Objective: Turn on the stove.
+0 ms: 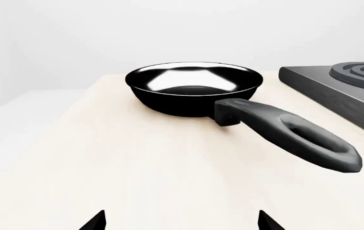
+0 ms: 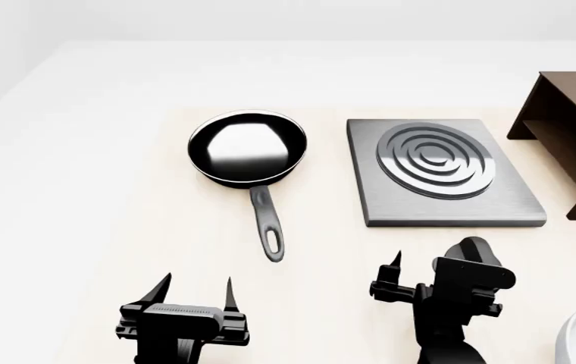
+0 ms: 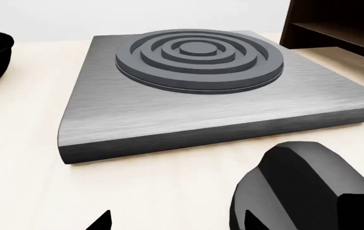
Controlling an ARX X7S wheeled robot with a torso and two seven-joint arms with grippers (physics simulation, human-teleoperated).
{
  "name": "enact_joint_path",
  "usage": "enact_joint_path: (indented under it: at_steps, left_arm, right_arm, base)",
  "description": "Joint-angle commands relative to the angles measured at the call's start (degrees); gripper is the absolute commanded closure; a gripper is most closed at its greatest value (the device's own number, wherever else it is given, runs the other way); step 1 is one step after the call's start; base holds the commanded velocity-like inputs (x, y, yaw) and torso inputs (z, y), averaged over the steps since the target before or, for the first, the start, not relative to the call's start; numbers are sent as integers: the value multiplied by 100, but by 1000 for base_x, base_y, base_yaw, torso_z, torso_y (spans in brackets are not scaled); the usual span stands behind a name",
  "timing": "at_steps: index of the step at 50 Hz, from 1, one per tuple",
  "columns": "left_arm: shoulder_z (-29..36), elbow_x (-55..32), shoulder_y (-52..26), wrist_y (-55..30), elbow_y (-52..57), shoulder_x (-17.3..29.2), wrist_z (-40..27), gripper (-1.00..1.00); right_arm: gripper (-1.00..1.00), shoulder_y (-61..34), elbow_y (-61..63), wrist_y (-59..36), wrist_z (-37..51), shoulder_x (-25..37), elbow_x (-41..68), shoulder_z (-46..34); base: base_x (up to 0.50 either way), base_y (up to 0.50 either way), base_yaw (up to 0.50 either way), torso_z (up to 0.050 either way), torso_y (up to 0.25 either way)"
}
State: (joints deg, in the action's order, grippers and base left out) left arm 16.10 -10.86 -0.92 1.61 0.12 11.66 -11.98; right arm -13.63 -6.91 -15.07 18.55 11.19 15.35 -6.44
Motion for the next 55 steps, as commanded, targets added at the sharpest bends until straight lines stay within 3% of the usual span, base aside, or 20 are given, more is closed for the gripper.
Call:
enact_joint_path:
  at_steps: [1,6,29,48,55]
  left_arm:
    - [51,-152,5,73,-20,59,142,-100]
    - [-104,-466,36,218,-18,-6,178,-100]
    - [21,-385,-69,69,-100,64,103,-100]
    - [70,-459,-93,65,-108,72,80,-100]
    - [89,-489,-96,56,-95,76,69,-100]
  right_arm:
    - [-100,6,-217,-19,40,14,222,-4]
    - [-100,24,-210,-5,54,23,228,-14]
    - [-100,27,-282,11,233,149,237,90]
    - [-100,402,256,-308,1784,169,-453,356]
    - [-100,401,214,-282,1833,187,-505,323]
  base:
    - [0,0,0,-8,-250]
    - [0,0,0,-1,-200]
    - [0,0,0,-1,-3]
    - [0,0,0,-1,-3]
    - [0,0,0,0,-1]
